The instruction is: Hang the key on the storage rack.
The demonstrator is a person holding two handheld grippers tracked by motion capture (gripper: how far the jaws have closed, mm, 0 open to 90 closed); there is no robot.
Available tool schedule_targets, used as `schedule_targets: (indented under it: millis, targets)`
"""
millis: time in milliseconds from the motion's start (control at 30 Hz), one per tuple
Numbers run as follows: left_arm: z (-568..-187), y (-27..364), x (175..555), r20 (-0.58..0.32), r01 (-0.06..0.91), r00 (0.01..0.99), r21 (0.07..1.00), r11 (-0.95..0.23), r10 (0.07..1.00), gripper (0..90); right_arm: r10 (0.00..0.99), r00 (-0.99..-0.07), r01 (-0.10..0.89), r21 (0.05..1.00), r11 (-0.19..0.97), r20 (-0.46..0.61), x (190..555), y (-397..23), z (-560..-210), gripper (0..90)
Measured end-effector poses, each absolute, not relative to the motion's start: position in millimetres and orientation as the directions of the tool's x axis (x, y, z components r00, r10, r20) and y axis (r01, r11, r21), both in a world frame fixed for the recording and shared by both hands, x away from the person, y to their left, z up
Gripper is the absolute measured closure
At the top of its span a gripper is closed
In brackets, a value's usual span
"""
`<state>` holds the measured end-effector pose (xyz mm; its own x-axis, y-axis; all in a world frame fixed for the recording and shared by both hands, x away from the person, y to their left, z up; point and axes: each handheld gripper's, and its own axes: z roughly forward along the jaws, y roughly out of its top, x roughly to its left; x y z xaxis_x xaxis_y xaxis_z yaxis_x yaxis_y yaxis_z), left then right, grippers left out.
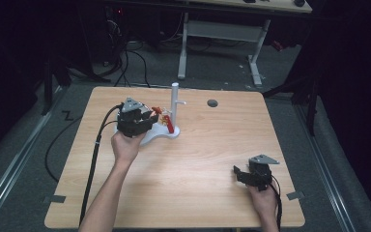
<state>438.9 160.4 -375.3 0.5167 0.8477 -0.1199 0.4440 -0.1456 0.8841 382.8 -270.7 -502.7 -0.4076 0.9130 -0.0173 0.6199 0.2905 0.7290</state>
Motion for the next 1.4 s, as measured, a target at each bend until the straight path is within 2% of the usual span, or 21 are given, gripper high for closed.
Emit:
schedule_targets:
  millis: [300,1000,1267,1400]
  targets:
    - [-384.8,158.7,435.7,-0.093,0.432,0.498,0.889,-0.153,0.862,67.1,0.913,-0.408,0.619,0.729,0.291,-0.018,382.8,-270.7,-502.7,29.7]
    - [-411.2,139.3,444.1,-0.070,0.475,0.492,0.857,-0.200,0.868,67.0,0.913,-0.409,0.619,0.729,0.292,-0.018,382.7,-270.7,-502.7,29.7]
    - [-423.9,131.9,448.3,-0.090,0.489,0.489,0.852,-0.187,0.868,66.9,0.912,-0.409,0.619,0.729,0.291,-0.017,382.6,-270.6,-502.7,29.7]
    - [-431.8,130.3,449.9,-0.069,0.499,0.482,0.841,-0.210,0.873,66.7,0.912,-0.410,0.619,0.729,0.292,-0.018,382.6,-270.6,-502.7,29.8]
